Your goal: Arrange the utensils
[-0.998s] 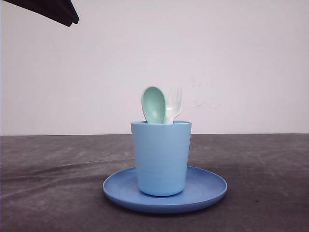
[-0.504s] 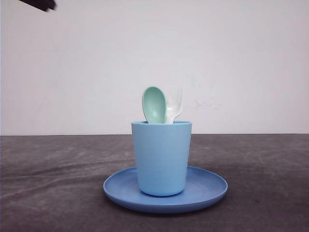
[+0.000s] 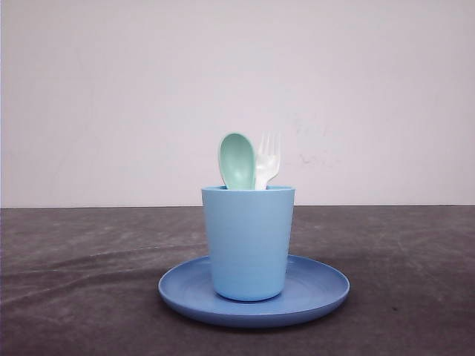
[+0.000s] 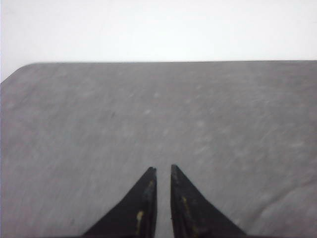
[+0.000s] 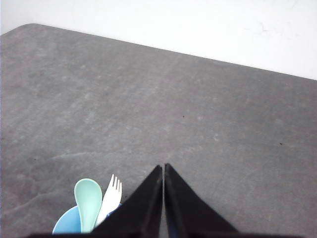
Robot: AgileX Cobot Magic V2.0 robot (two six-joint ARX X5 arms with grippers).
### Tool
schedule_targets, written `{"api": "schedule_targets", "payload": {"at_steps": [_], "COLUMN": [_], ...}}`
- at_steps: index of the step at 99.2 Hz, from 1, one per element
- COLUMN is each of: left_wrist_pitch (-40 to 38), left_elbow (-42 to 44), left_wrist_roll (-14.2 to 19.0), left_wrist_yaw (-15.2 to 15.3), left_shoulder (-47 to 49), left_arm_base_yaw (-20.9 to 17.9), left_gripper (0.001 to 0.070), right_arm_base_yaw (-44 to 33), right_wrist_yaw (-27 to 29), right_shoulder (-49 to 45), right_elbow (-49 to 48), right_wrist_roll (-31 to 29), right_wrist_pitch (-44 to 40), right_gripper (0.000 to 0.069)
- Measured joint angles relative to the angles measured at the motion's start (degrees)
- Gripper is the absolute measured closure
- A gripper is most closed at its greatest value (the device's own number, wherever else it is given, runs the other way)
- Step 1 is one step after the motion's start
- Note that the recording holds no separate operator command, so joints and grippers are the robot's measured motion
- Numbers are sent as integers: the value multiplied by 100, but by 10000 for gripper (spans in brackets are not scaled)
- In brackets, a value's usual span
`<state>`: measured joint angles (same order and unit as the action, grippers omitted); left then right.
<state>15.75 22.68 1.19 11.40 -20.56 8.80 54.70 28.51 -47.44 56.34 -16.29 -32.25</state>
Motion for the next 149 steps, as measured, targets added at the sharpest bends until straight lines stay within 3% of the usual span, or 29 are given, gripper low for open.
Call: {"api": "schedule_targets", "payload": {"at_steps": [23, 40, 149], "left_wrist_pitch": [-31, -4, -26], "left_elbow": [-1445, -1886, -1904], "left_wrist_roll": [-13, -13, -15], "left_wrist_yaw": [-527, -560, -579], "left_shoulder": [1178, 1762, 2031], "left_arm_base_yaw": [-332, -442, -518], "left_gripper": [684, 684, 684], "right_arm_base_yaw": [0, 0, 0], "right_wrist_yaw": [-2, -2, -2], "right_shoulder": [0, 0, 0], "right_elbow": [0, 0, 0], "right_wrist_roll": [0, 0, 0], "right_wrist_pitch": [2, 2, 2], "right_gripper": [687, 687, 687]}}
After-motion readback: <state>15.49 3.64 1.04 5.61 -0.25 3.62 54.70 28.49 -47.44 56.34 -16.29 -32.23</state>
